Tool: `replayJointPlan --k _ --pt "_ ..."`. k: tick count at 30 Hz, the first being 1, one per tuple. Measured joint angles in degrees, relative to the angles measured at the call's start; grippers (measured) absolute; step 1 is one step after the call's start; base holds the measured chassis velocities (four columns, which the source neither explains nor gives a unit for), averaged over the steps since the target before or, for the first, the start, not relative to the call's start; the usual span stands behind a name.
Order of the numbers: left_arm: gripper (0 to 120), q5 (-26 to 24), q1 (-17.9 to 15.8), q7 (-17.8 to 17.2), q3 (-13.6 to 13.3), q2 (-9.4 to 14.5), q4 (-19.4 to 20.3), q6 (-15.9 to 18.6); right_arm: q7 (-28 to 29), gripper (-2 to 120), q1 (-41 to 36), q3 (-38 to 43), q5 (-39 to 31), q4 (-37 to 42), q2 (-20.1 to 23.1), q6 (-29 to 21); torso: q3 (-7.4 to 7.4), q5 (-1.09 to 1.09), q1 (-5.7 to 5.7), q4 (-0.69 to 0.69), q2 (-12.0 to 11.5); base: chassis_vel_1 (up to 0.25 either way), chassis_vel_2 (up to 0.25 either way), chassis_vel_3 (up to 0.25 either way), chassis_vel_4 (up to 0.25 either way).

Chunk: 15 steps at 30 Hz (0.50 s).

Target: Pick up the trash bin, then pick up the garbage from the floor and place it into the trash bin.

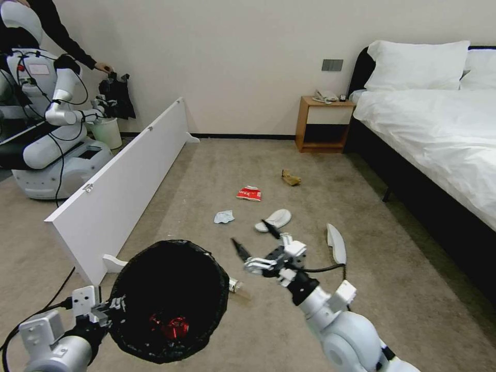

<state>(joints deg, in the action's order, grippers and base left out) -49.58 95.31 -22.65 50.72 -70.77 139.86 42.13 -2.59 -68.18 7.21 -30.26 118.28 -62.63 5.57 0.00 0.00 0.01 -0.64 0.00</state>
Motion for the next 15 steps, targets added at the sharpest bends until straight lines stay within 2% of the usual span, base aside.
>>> replayJointPlan --k 3,6,15 --pt "2 -0.1 0.0 0.0 0.9 0.0 -0.1 0.0 1.7 100 -2.2 2.2 1.4 0.4 -0.5 -1.2 0.00 0.00 0.00 0.02 0.0 0.000 0.000 0.000 0.000" --pt "2 -0.2 0.3 0.2 3.8 -0.1 -0.9 0.0 4.2 100 -8.1 7.5 5.9 0.8 -2.4 -3.1 0.00 0.00 0.00 0.02 0.0 0.000 0.000 0.000 0.000" --pt "2 -0.8 0.6 0.9 8.0 -0.3 -1.8 0.0 3.8 100 -17.4 16.0 13.6 0.8 -5.7 -1.5 0.00 0.00 0.00 0.00 0.0 0.000 0.000 0.000 0.000"
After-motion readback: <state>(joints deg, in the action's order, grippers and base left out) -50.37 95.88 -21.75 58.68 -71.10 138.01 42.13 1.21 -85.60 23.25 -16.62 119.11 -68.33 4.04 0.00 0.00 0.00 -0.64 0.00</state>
